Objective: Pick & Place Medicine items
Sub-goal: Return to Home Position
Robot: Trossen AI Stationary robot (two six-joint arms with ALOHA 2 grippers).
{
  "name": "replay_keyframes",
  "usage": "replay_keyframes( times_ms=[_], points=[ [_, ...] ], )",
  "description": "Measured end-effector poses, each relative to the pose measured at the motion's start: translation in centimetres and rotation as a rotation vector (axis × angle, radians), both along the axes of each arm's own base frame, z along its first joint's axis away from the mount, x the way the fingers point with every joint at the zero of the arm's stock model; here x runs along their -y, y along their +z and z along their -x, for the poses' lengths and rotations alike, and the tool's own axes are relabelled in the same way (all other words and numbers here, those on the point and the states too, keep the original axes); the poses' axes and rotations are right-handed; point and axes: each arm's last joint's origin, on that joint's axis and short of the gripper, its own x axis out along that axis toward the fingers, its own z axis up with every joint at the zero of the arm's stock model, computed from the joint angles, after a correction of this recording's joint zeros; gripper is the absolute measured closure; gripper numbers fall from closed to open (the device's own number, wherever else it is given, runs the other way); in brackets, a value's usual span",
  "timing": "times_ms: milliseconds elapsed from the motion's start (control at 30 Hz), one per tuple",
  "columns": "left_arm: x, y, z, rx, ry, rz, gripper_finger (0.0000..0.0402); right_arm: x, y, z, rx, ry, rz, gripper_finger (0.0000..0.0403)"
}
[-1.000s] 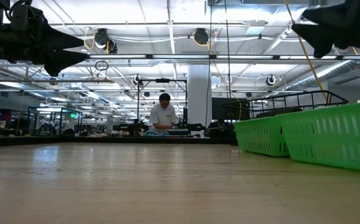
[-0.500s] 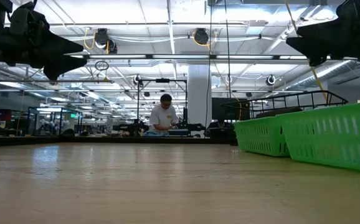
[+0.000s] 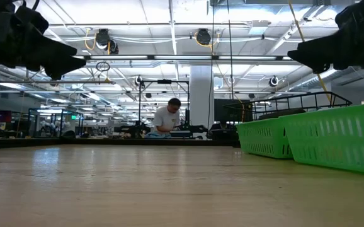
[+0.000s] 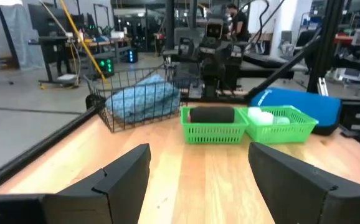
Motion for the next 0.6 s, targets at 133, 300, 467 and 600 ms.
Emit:
replay_keyframes(
  times_ms=[133,300,467,600],
  points=[
    [-0.01,-0.14,0.0,-0.015,0.003,0.001,0.0121,0.0,-0.12,-0.01,-0.015,-0.002,0.019,0.0183],
    [-0.01,-0.14,0.0,-0.014,0.004,0.001,0.0121,0.0,-0.32,-0.03,-0.035,-0.002,0.023,0.0182],
    [-0.01,-0.14,0.0,-0.014,0.004,0.001,0.0121,-0.01,-0.42,-0.04,-0.046,0.001,0.021,0.0187],
    [-0.02,-0.18,0.0,-0.019,0.005,0.001,0.0121,-0.02,-0.43,-0.04,-0.047,0.002,0.022,0.0187]
  ],
)
